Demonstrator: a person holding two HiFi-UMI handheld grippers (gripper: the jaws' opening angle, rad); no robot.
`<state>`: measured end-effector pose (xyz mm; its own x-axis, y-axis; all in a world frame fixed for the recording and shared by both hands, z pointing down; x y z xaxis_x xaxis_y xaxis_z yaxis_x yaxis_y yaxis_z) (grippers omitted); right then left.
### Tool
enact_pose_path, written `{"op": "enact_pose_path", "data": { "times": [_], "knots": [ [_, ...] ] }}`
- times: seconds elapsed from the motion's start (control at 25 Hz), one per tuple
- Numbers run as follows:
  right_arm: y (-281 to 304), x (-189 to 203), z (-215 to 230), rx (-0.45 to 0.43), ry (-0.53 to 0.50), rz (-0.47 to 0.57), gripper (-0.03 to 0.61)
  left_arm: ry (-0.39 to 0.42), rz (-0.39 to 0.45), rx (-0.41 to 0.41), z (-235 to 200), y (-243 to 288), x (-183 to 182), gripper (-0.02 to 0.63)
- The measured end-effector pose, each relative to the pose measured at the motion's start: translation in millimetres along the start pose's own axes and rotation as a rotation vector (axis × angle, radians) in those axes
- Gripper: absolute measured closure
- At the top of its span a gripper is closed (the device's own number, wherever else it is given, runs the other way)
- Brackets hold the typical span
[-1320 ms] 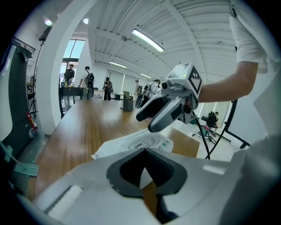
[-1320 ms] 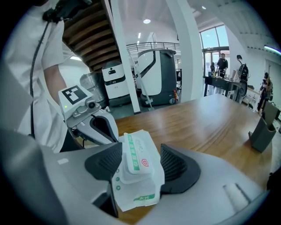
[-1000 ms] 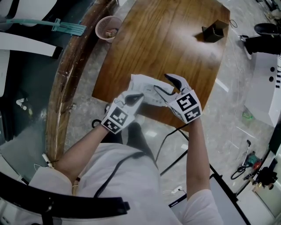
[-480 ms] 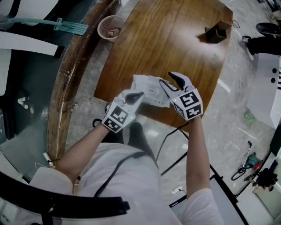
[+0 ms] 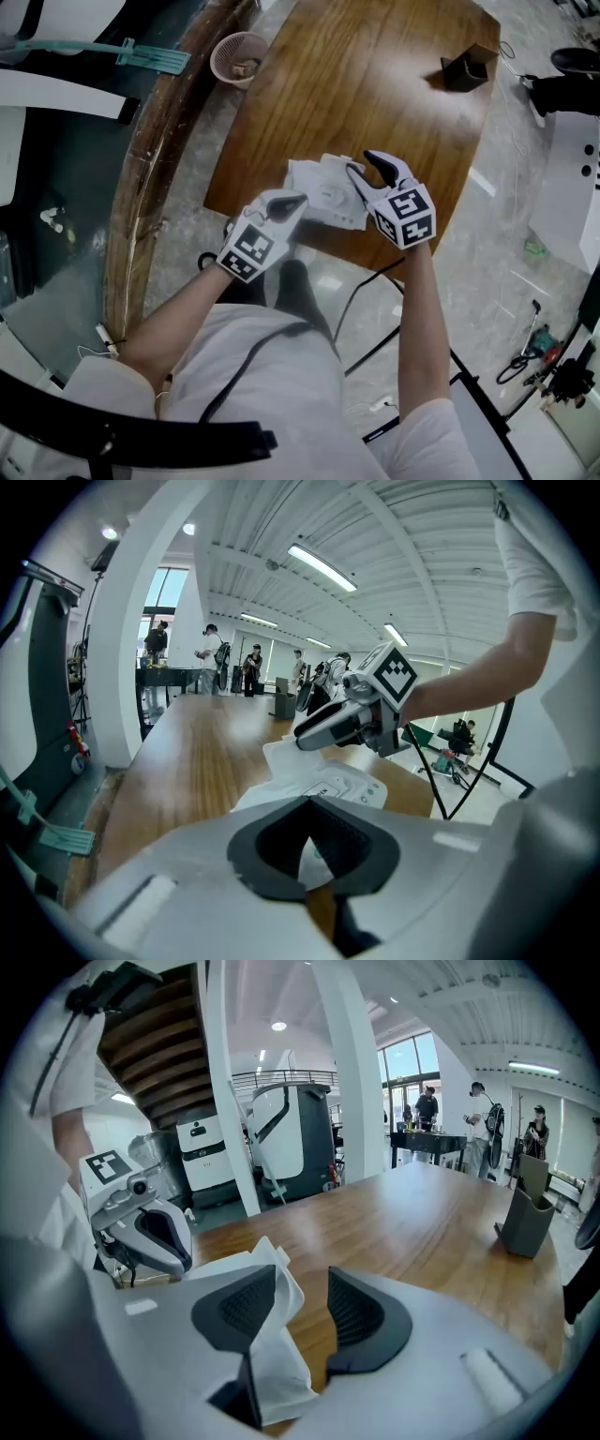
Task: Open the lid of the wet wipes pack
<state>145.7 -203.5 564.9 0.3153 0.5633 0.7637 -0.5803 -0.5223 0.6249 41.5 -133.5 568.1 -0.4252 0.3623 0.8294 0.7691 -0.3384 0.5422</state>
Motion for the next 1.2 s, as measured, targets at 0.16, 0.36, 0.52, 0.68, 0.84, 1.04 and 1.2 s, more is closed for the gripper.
{"op": "enact_pose_path", "data": {
  "times": [0.16, 0.36, 0.52, 0.68, 0.84, 1.04, 1.2],
  "knots": [
    [4, 4, 3, 0.001, 0.015, -0.007, 0.396, 0.0, 0.002, 0.0, -2, -2, -1, 0.611],
    [11, 12, 10, -0.003, 0.077, -0.011, 0.396, 0.003, 0.007, -0.002, -3, -4, -2, 0.611],
    [17, 21, 13, 0.002, 0.102, -0.037, 0.396, 0.005, 0.01, -0.006, -4, -8, -4, 0.611],
    [15, 20, 13, 0.018, 0.122, -0.022, 0.396, 0.011, 0.014, -0.01, -6, -12, -5, 0.611],
    [1, 12, 11, 0.041, 0.117, 0.011, 0.396, 0.018, 0.027, -0.017, -5, -18, -12, 0.611],
    [-27, -1, -3, 0.059, 0.108, 0.073, 0.437, 0.041, 0.046, -0.015, 1, -24, -27, 0.611],
    [-52, -9, -14, 0.109, 0.115, 0.13, 0.56, 0.068, 0.076, -0.005, 7, -28, -45, 0.611]
  ]
}}
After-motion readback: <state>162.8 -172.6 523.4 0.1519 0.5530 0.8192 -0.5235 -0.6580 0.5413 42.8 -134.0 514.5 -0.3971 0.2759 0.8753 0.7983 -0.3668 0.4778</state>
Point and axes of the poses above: the fingertips, and each gripper's own axes: y forward along the fingers, z to its right, x out of its underside, the point moved 1 cm from there along -y, backward along the fingers, and after that the axes turned 3 degrees about -x, right-handed, at the moved point
